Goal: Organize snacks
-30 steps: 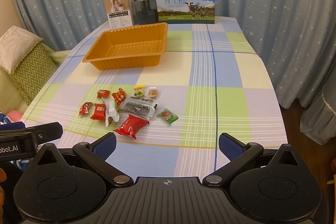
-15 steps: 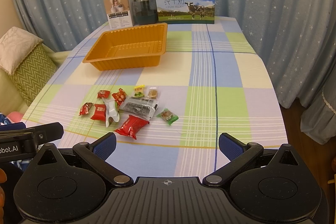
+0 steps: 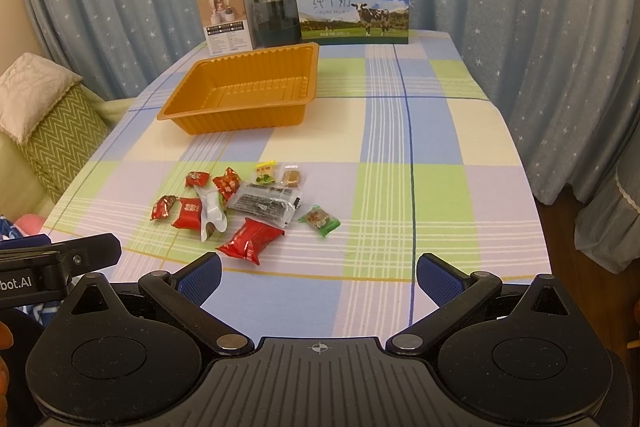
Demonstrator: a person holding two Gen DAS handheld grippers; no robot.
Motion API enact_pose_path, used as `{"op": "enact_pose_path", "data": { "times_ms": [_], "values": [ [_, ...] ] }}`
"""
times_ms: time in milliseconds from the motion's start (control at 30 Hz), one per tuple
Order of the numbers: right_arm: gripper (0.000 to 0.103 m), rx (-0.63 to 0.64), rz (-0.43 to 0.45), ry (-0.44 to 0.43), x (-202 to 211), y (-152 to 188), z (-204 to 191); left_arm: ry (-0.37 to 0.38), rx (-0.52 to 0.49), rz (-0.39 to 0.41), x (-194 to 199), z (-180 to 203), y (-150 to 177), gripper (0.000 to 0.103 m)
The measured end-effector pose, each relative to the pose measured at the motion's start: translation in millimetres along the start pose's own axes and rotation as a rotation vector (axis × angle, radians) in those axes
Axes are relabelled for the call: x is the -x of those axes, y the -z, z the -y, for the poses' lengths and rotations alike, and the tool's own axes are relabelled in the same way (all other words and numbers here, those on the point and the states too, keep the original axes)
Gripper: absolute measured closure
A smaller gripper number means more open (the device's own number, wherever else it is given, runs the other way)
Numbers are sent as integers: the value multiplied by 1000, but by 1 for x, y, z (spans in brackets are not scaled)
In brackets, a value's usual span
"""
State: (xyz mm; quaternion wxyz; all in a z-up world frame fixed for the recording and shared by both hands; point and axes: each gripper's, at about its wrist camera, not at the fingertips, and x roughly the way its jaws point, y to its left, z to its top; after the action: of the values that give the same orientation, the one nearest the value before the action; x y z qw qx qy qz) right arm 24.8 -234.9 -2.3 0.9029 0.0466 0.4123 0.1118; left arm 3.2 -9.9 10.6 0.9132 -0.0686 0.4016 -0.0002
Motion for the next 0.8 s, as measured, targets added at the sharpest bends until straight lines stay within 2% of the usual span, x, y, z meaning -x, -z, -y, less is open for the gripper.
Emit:
{"op": "enact_pose_path", "data": {
  "times_ms": [300, 433, 567, 633, 700, 800],
  "values": [
    [0, 0, 35, 2, -20, 8, 16, 14, -15, -25, -29, -4, 5, 1],
    [1, -10, 51, 2, -35, 9, 26, 57, -37, -48, -52, -2, 7, 8],
    [2, -9, 46, 6, -56, 10, 34, 118, -83, -37, -74, 4, 9, 14],
    [25, -4, 21, -9, -70, 9, 38, 150, -107, -34, -86, 8, 10, 17],
    [27, -5, 1, -21, -83, 9, 43, 187, -134, -26, -97, 13, 11, 21],
    [28, 5, -7, -23, -97, 8, 48, 227, -182, -19, -114, 23, 11, 34]
  ]
}}
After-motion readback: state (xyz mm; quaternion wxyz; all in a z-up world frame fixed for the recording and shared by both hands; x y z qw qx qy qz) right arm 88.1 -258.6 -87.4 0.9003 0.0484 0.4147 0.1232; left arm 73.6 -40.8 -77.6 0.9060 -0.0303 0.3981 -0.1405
